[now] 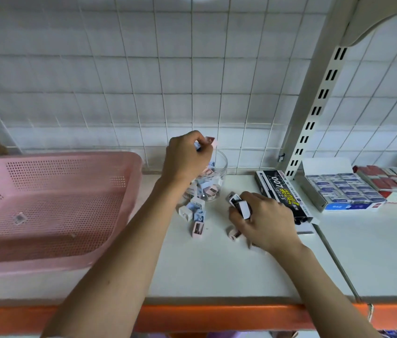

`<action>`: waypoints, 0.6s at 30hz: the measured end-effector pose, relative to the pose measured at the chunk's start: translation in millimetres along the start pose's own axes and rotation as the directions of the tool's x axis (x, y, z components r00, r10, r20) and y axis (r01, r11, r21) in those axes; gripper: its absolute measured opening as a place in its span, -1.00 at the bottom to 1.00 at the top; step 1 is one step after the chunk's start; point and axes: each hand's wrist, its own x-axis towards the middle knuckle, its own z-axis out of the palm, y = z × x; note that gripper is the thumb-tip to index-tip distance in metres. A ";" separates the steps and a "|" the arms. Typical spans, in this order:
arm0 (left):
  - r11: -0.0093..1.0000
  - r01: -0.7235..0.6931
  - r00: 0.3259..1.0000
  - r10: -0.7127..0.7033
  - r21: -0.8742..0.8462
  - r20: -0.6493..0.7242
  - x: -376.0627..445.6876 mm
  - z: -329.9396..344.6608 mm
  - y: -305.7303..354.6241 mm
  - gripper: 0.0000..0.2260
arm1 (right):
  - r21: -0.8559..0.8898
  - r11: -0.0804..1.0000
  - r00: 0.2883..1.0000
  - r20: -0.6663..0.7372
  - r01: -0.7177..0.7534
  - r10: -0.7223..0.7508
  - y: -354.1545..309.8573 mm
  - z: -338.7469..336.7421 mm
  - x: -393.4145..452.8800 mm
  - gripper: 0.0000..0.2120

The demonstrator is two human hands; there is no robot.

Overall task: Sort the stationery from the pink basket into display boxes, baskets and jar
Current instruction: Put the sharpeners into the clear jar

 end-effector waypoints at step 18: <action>0.956 -0.129 0.929 0.023 0.265 0.369 32.6 35.4 -19.6 -0.66 | 0.074 0.994 0.995 0.049 -0.086 0.082 8.4 0.1 27.4 -0.75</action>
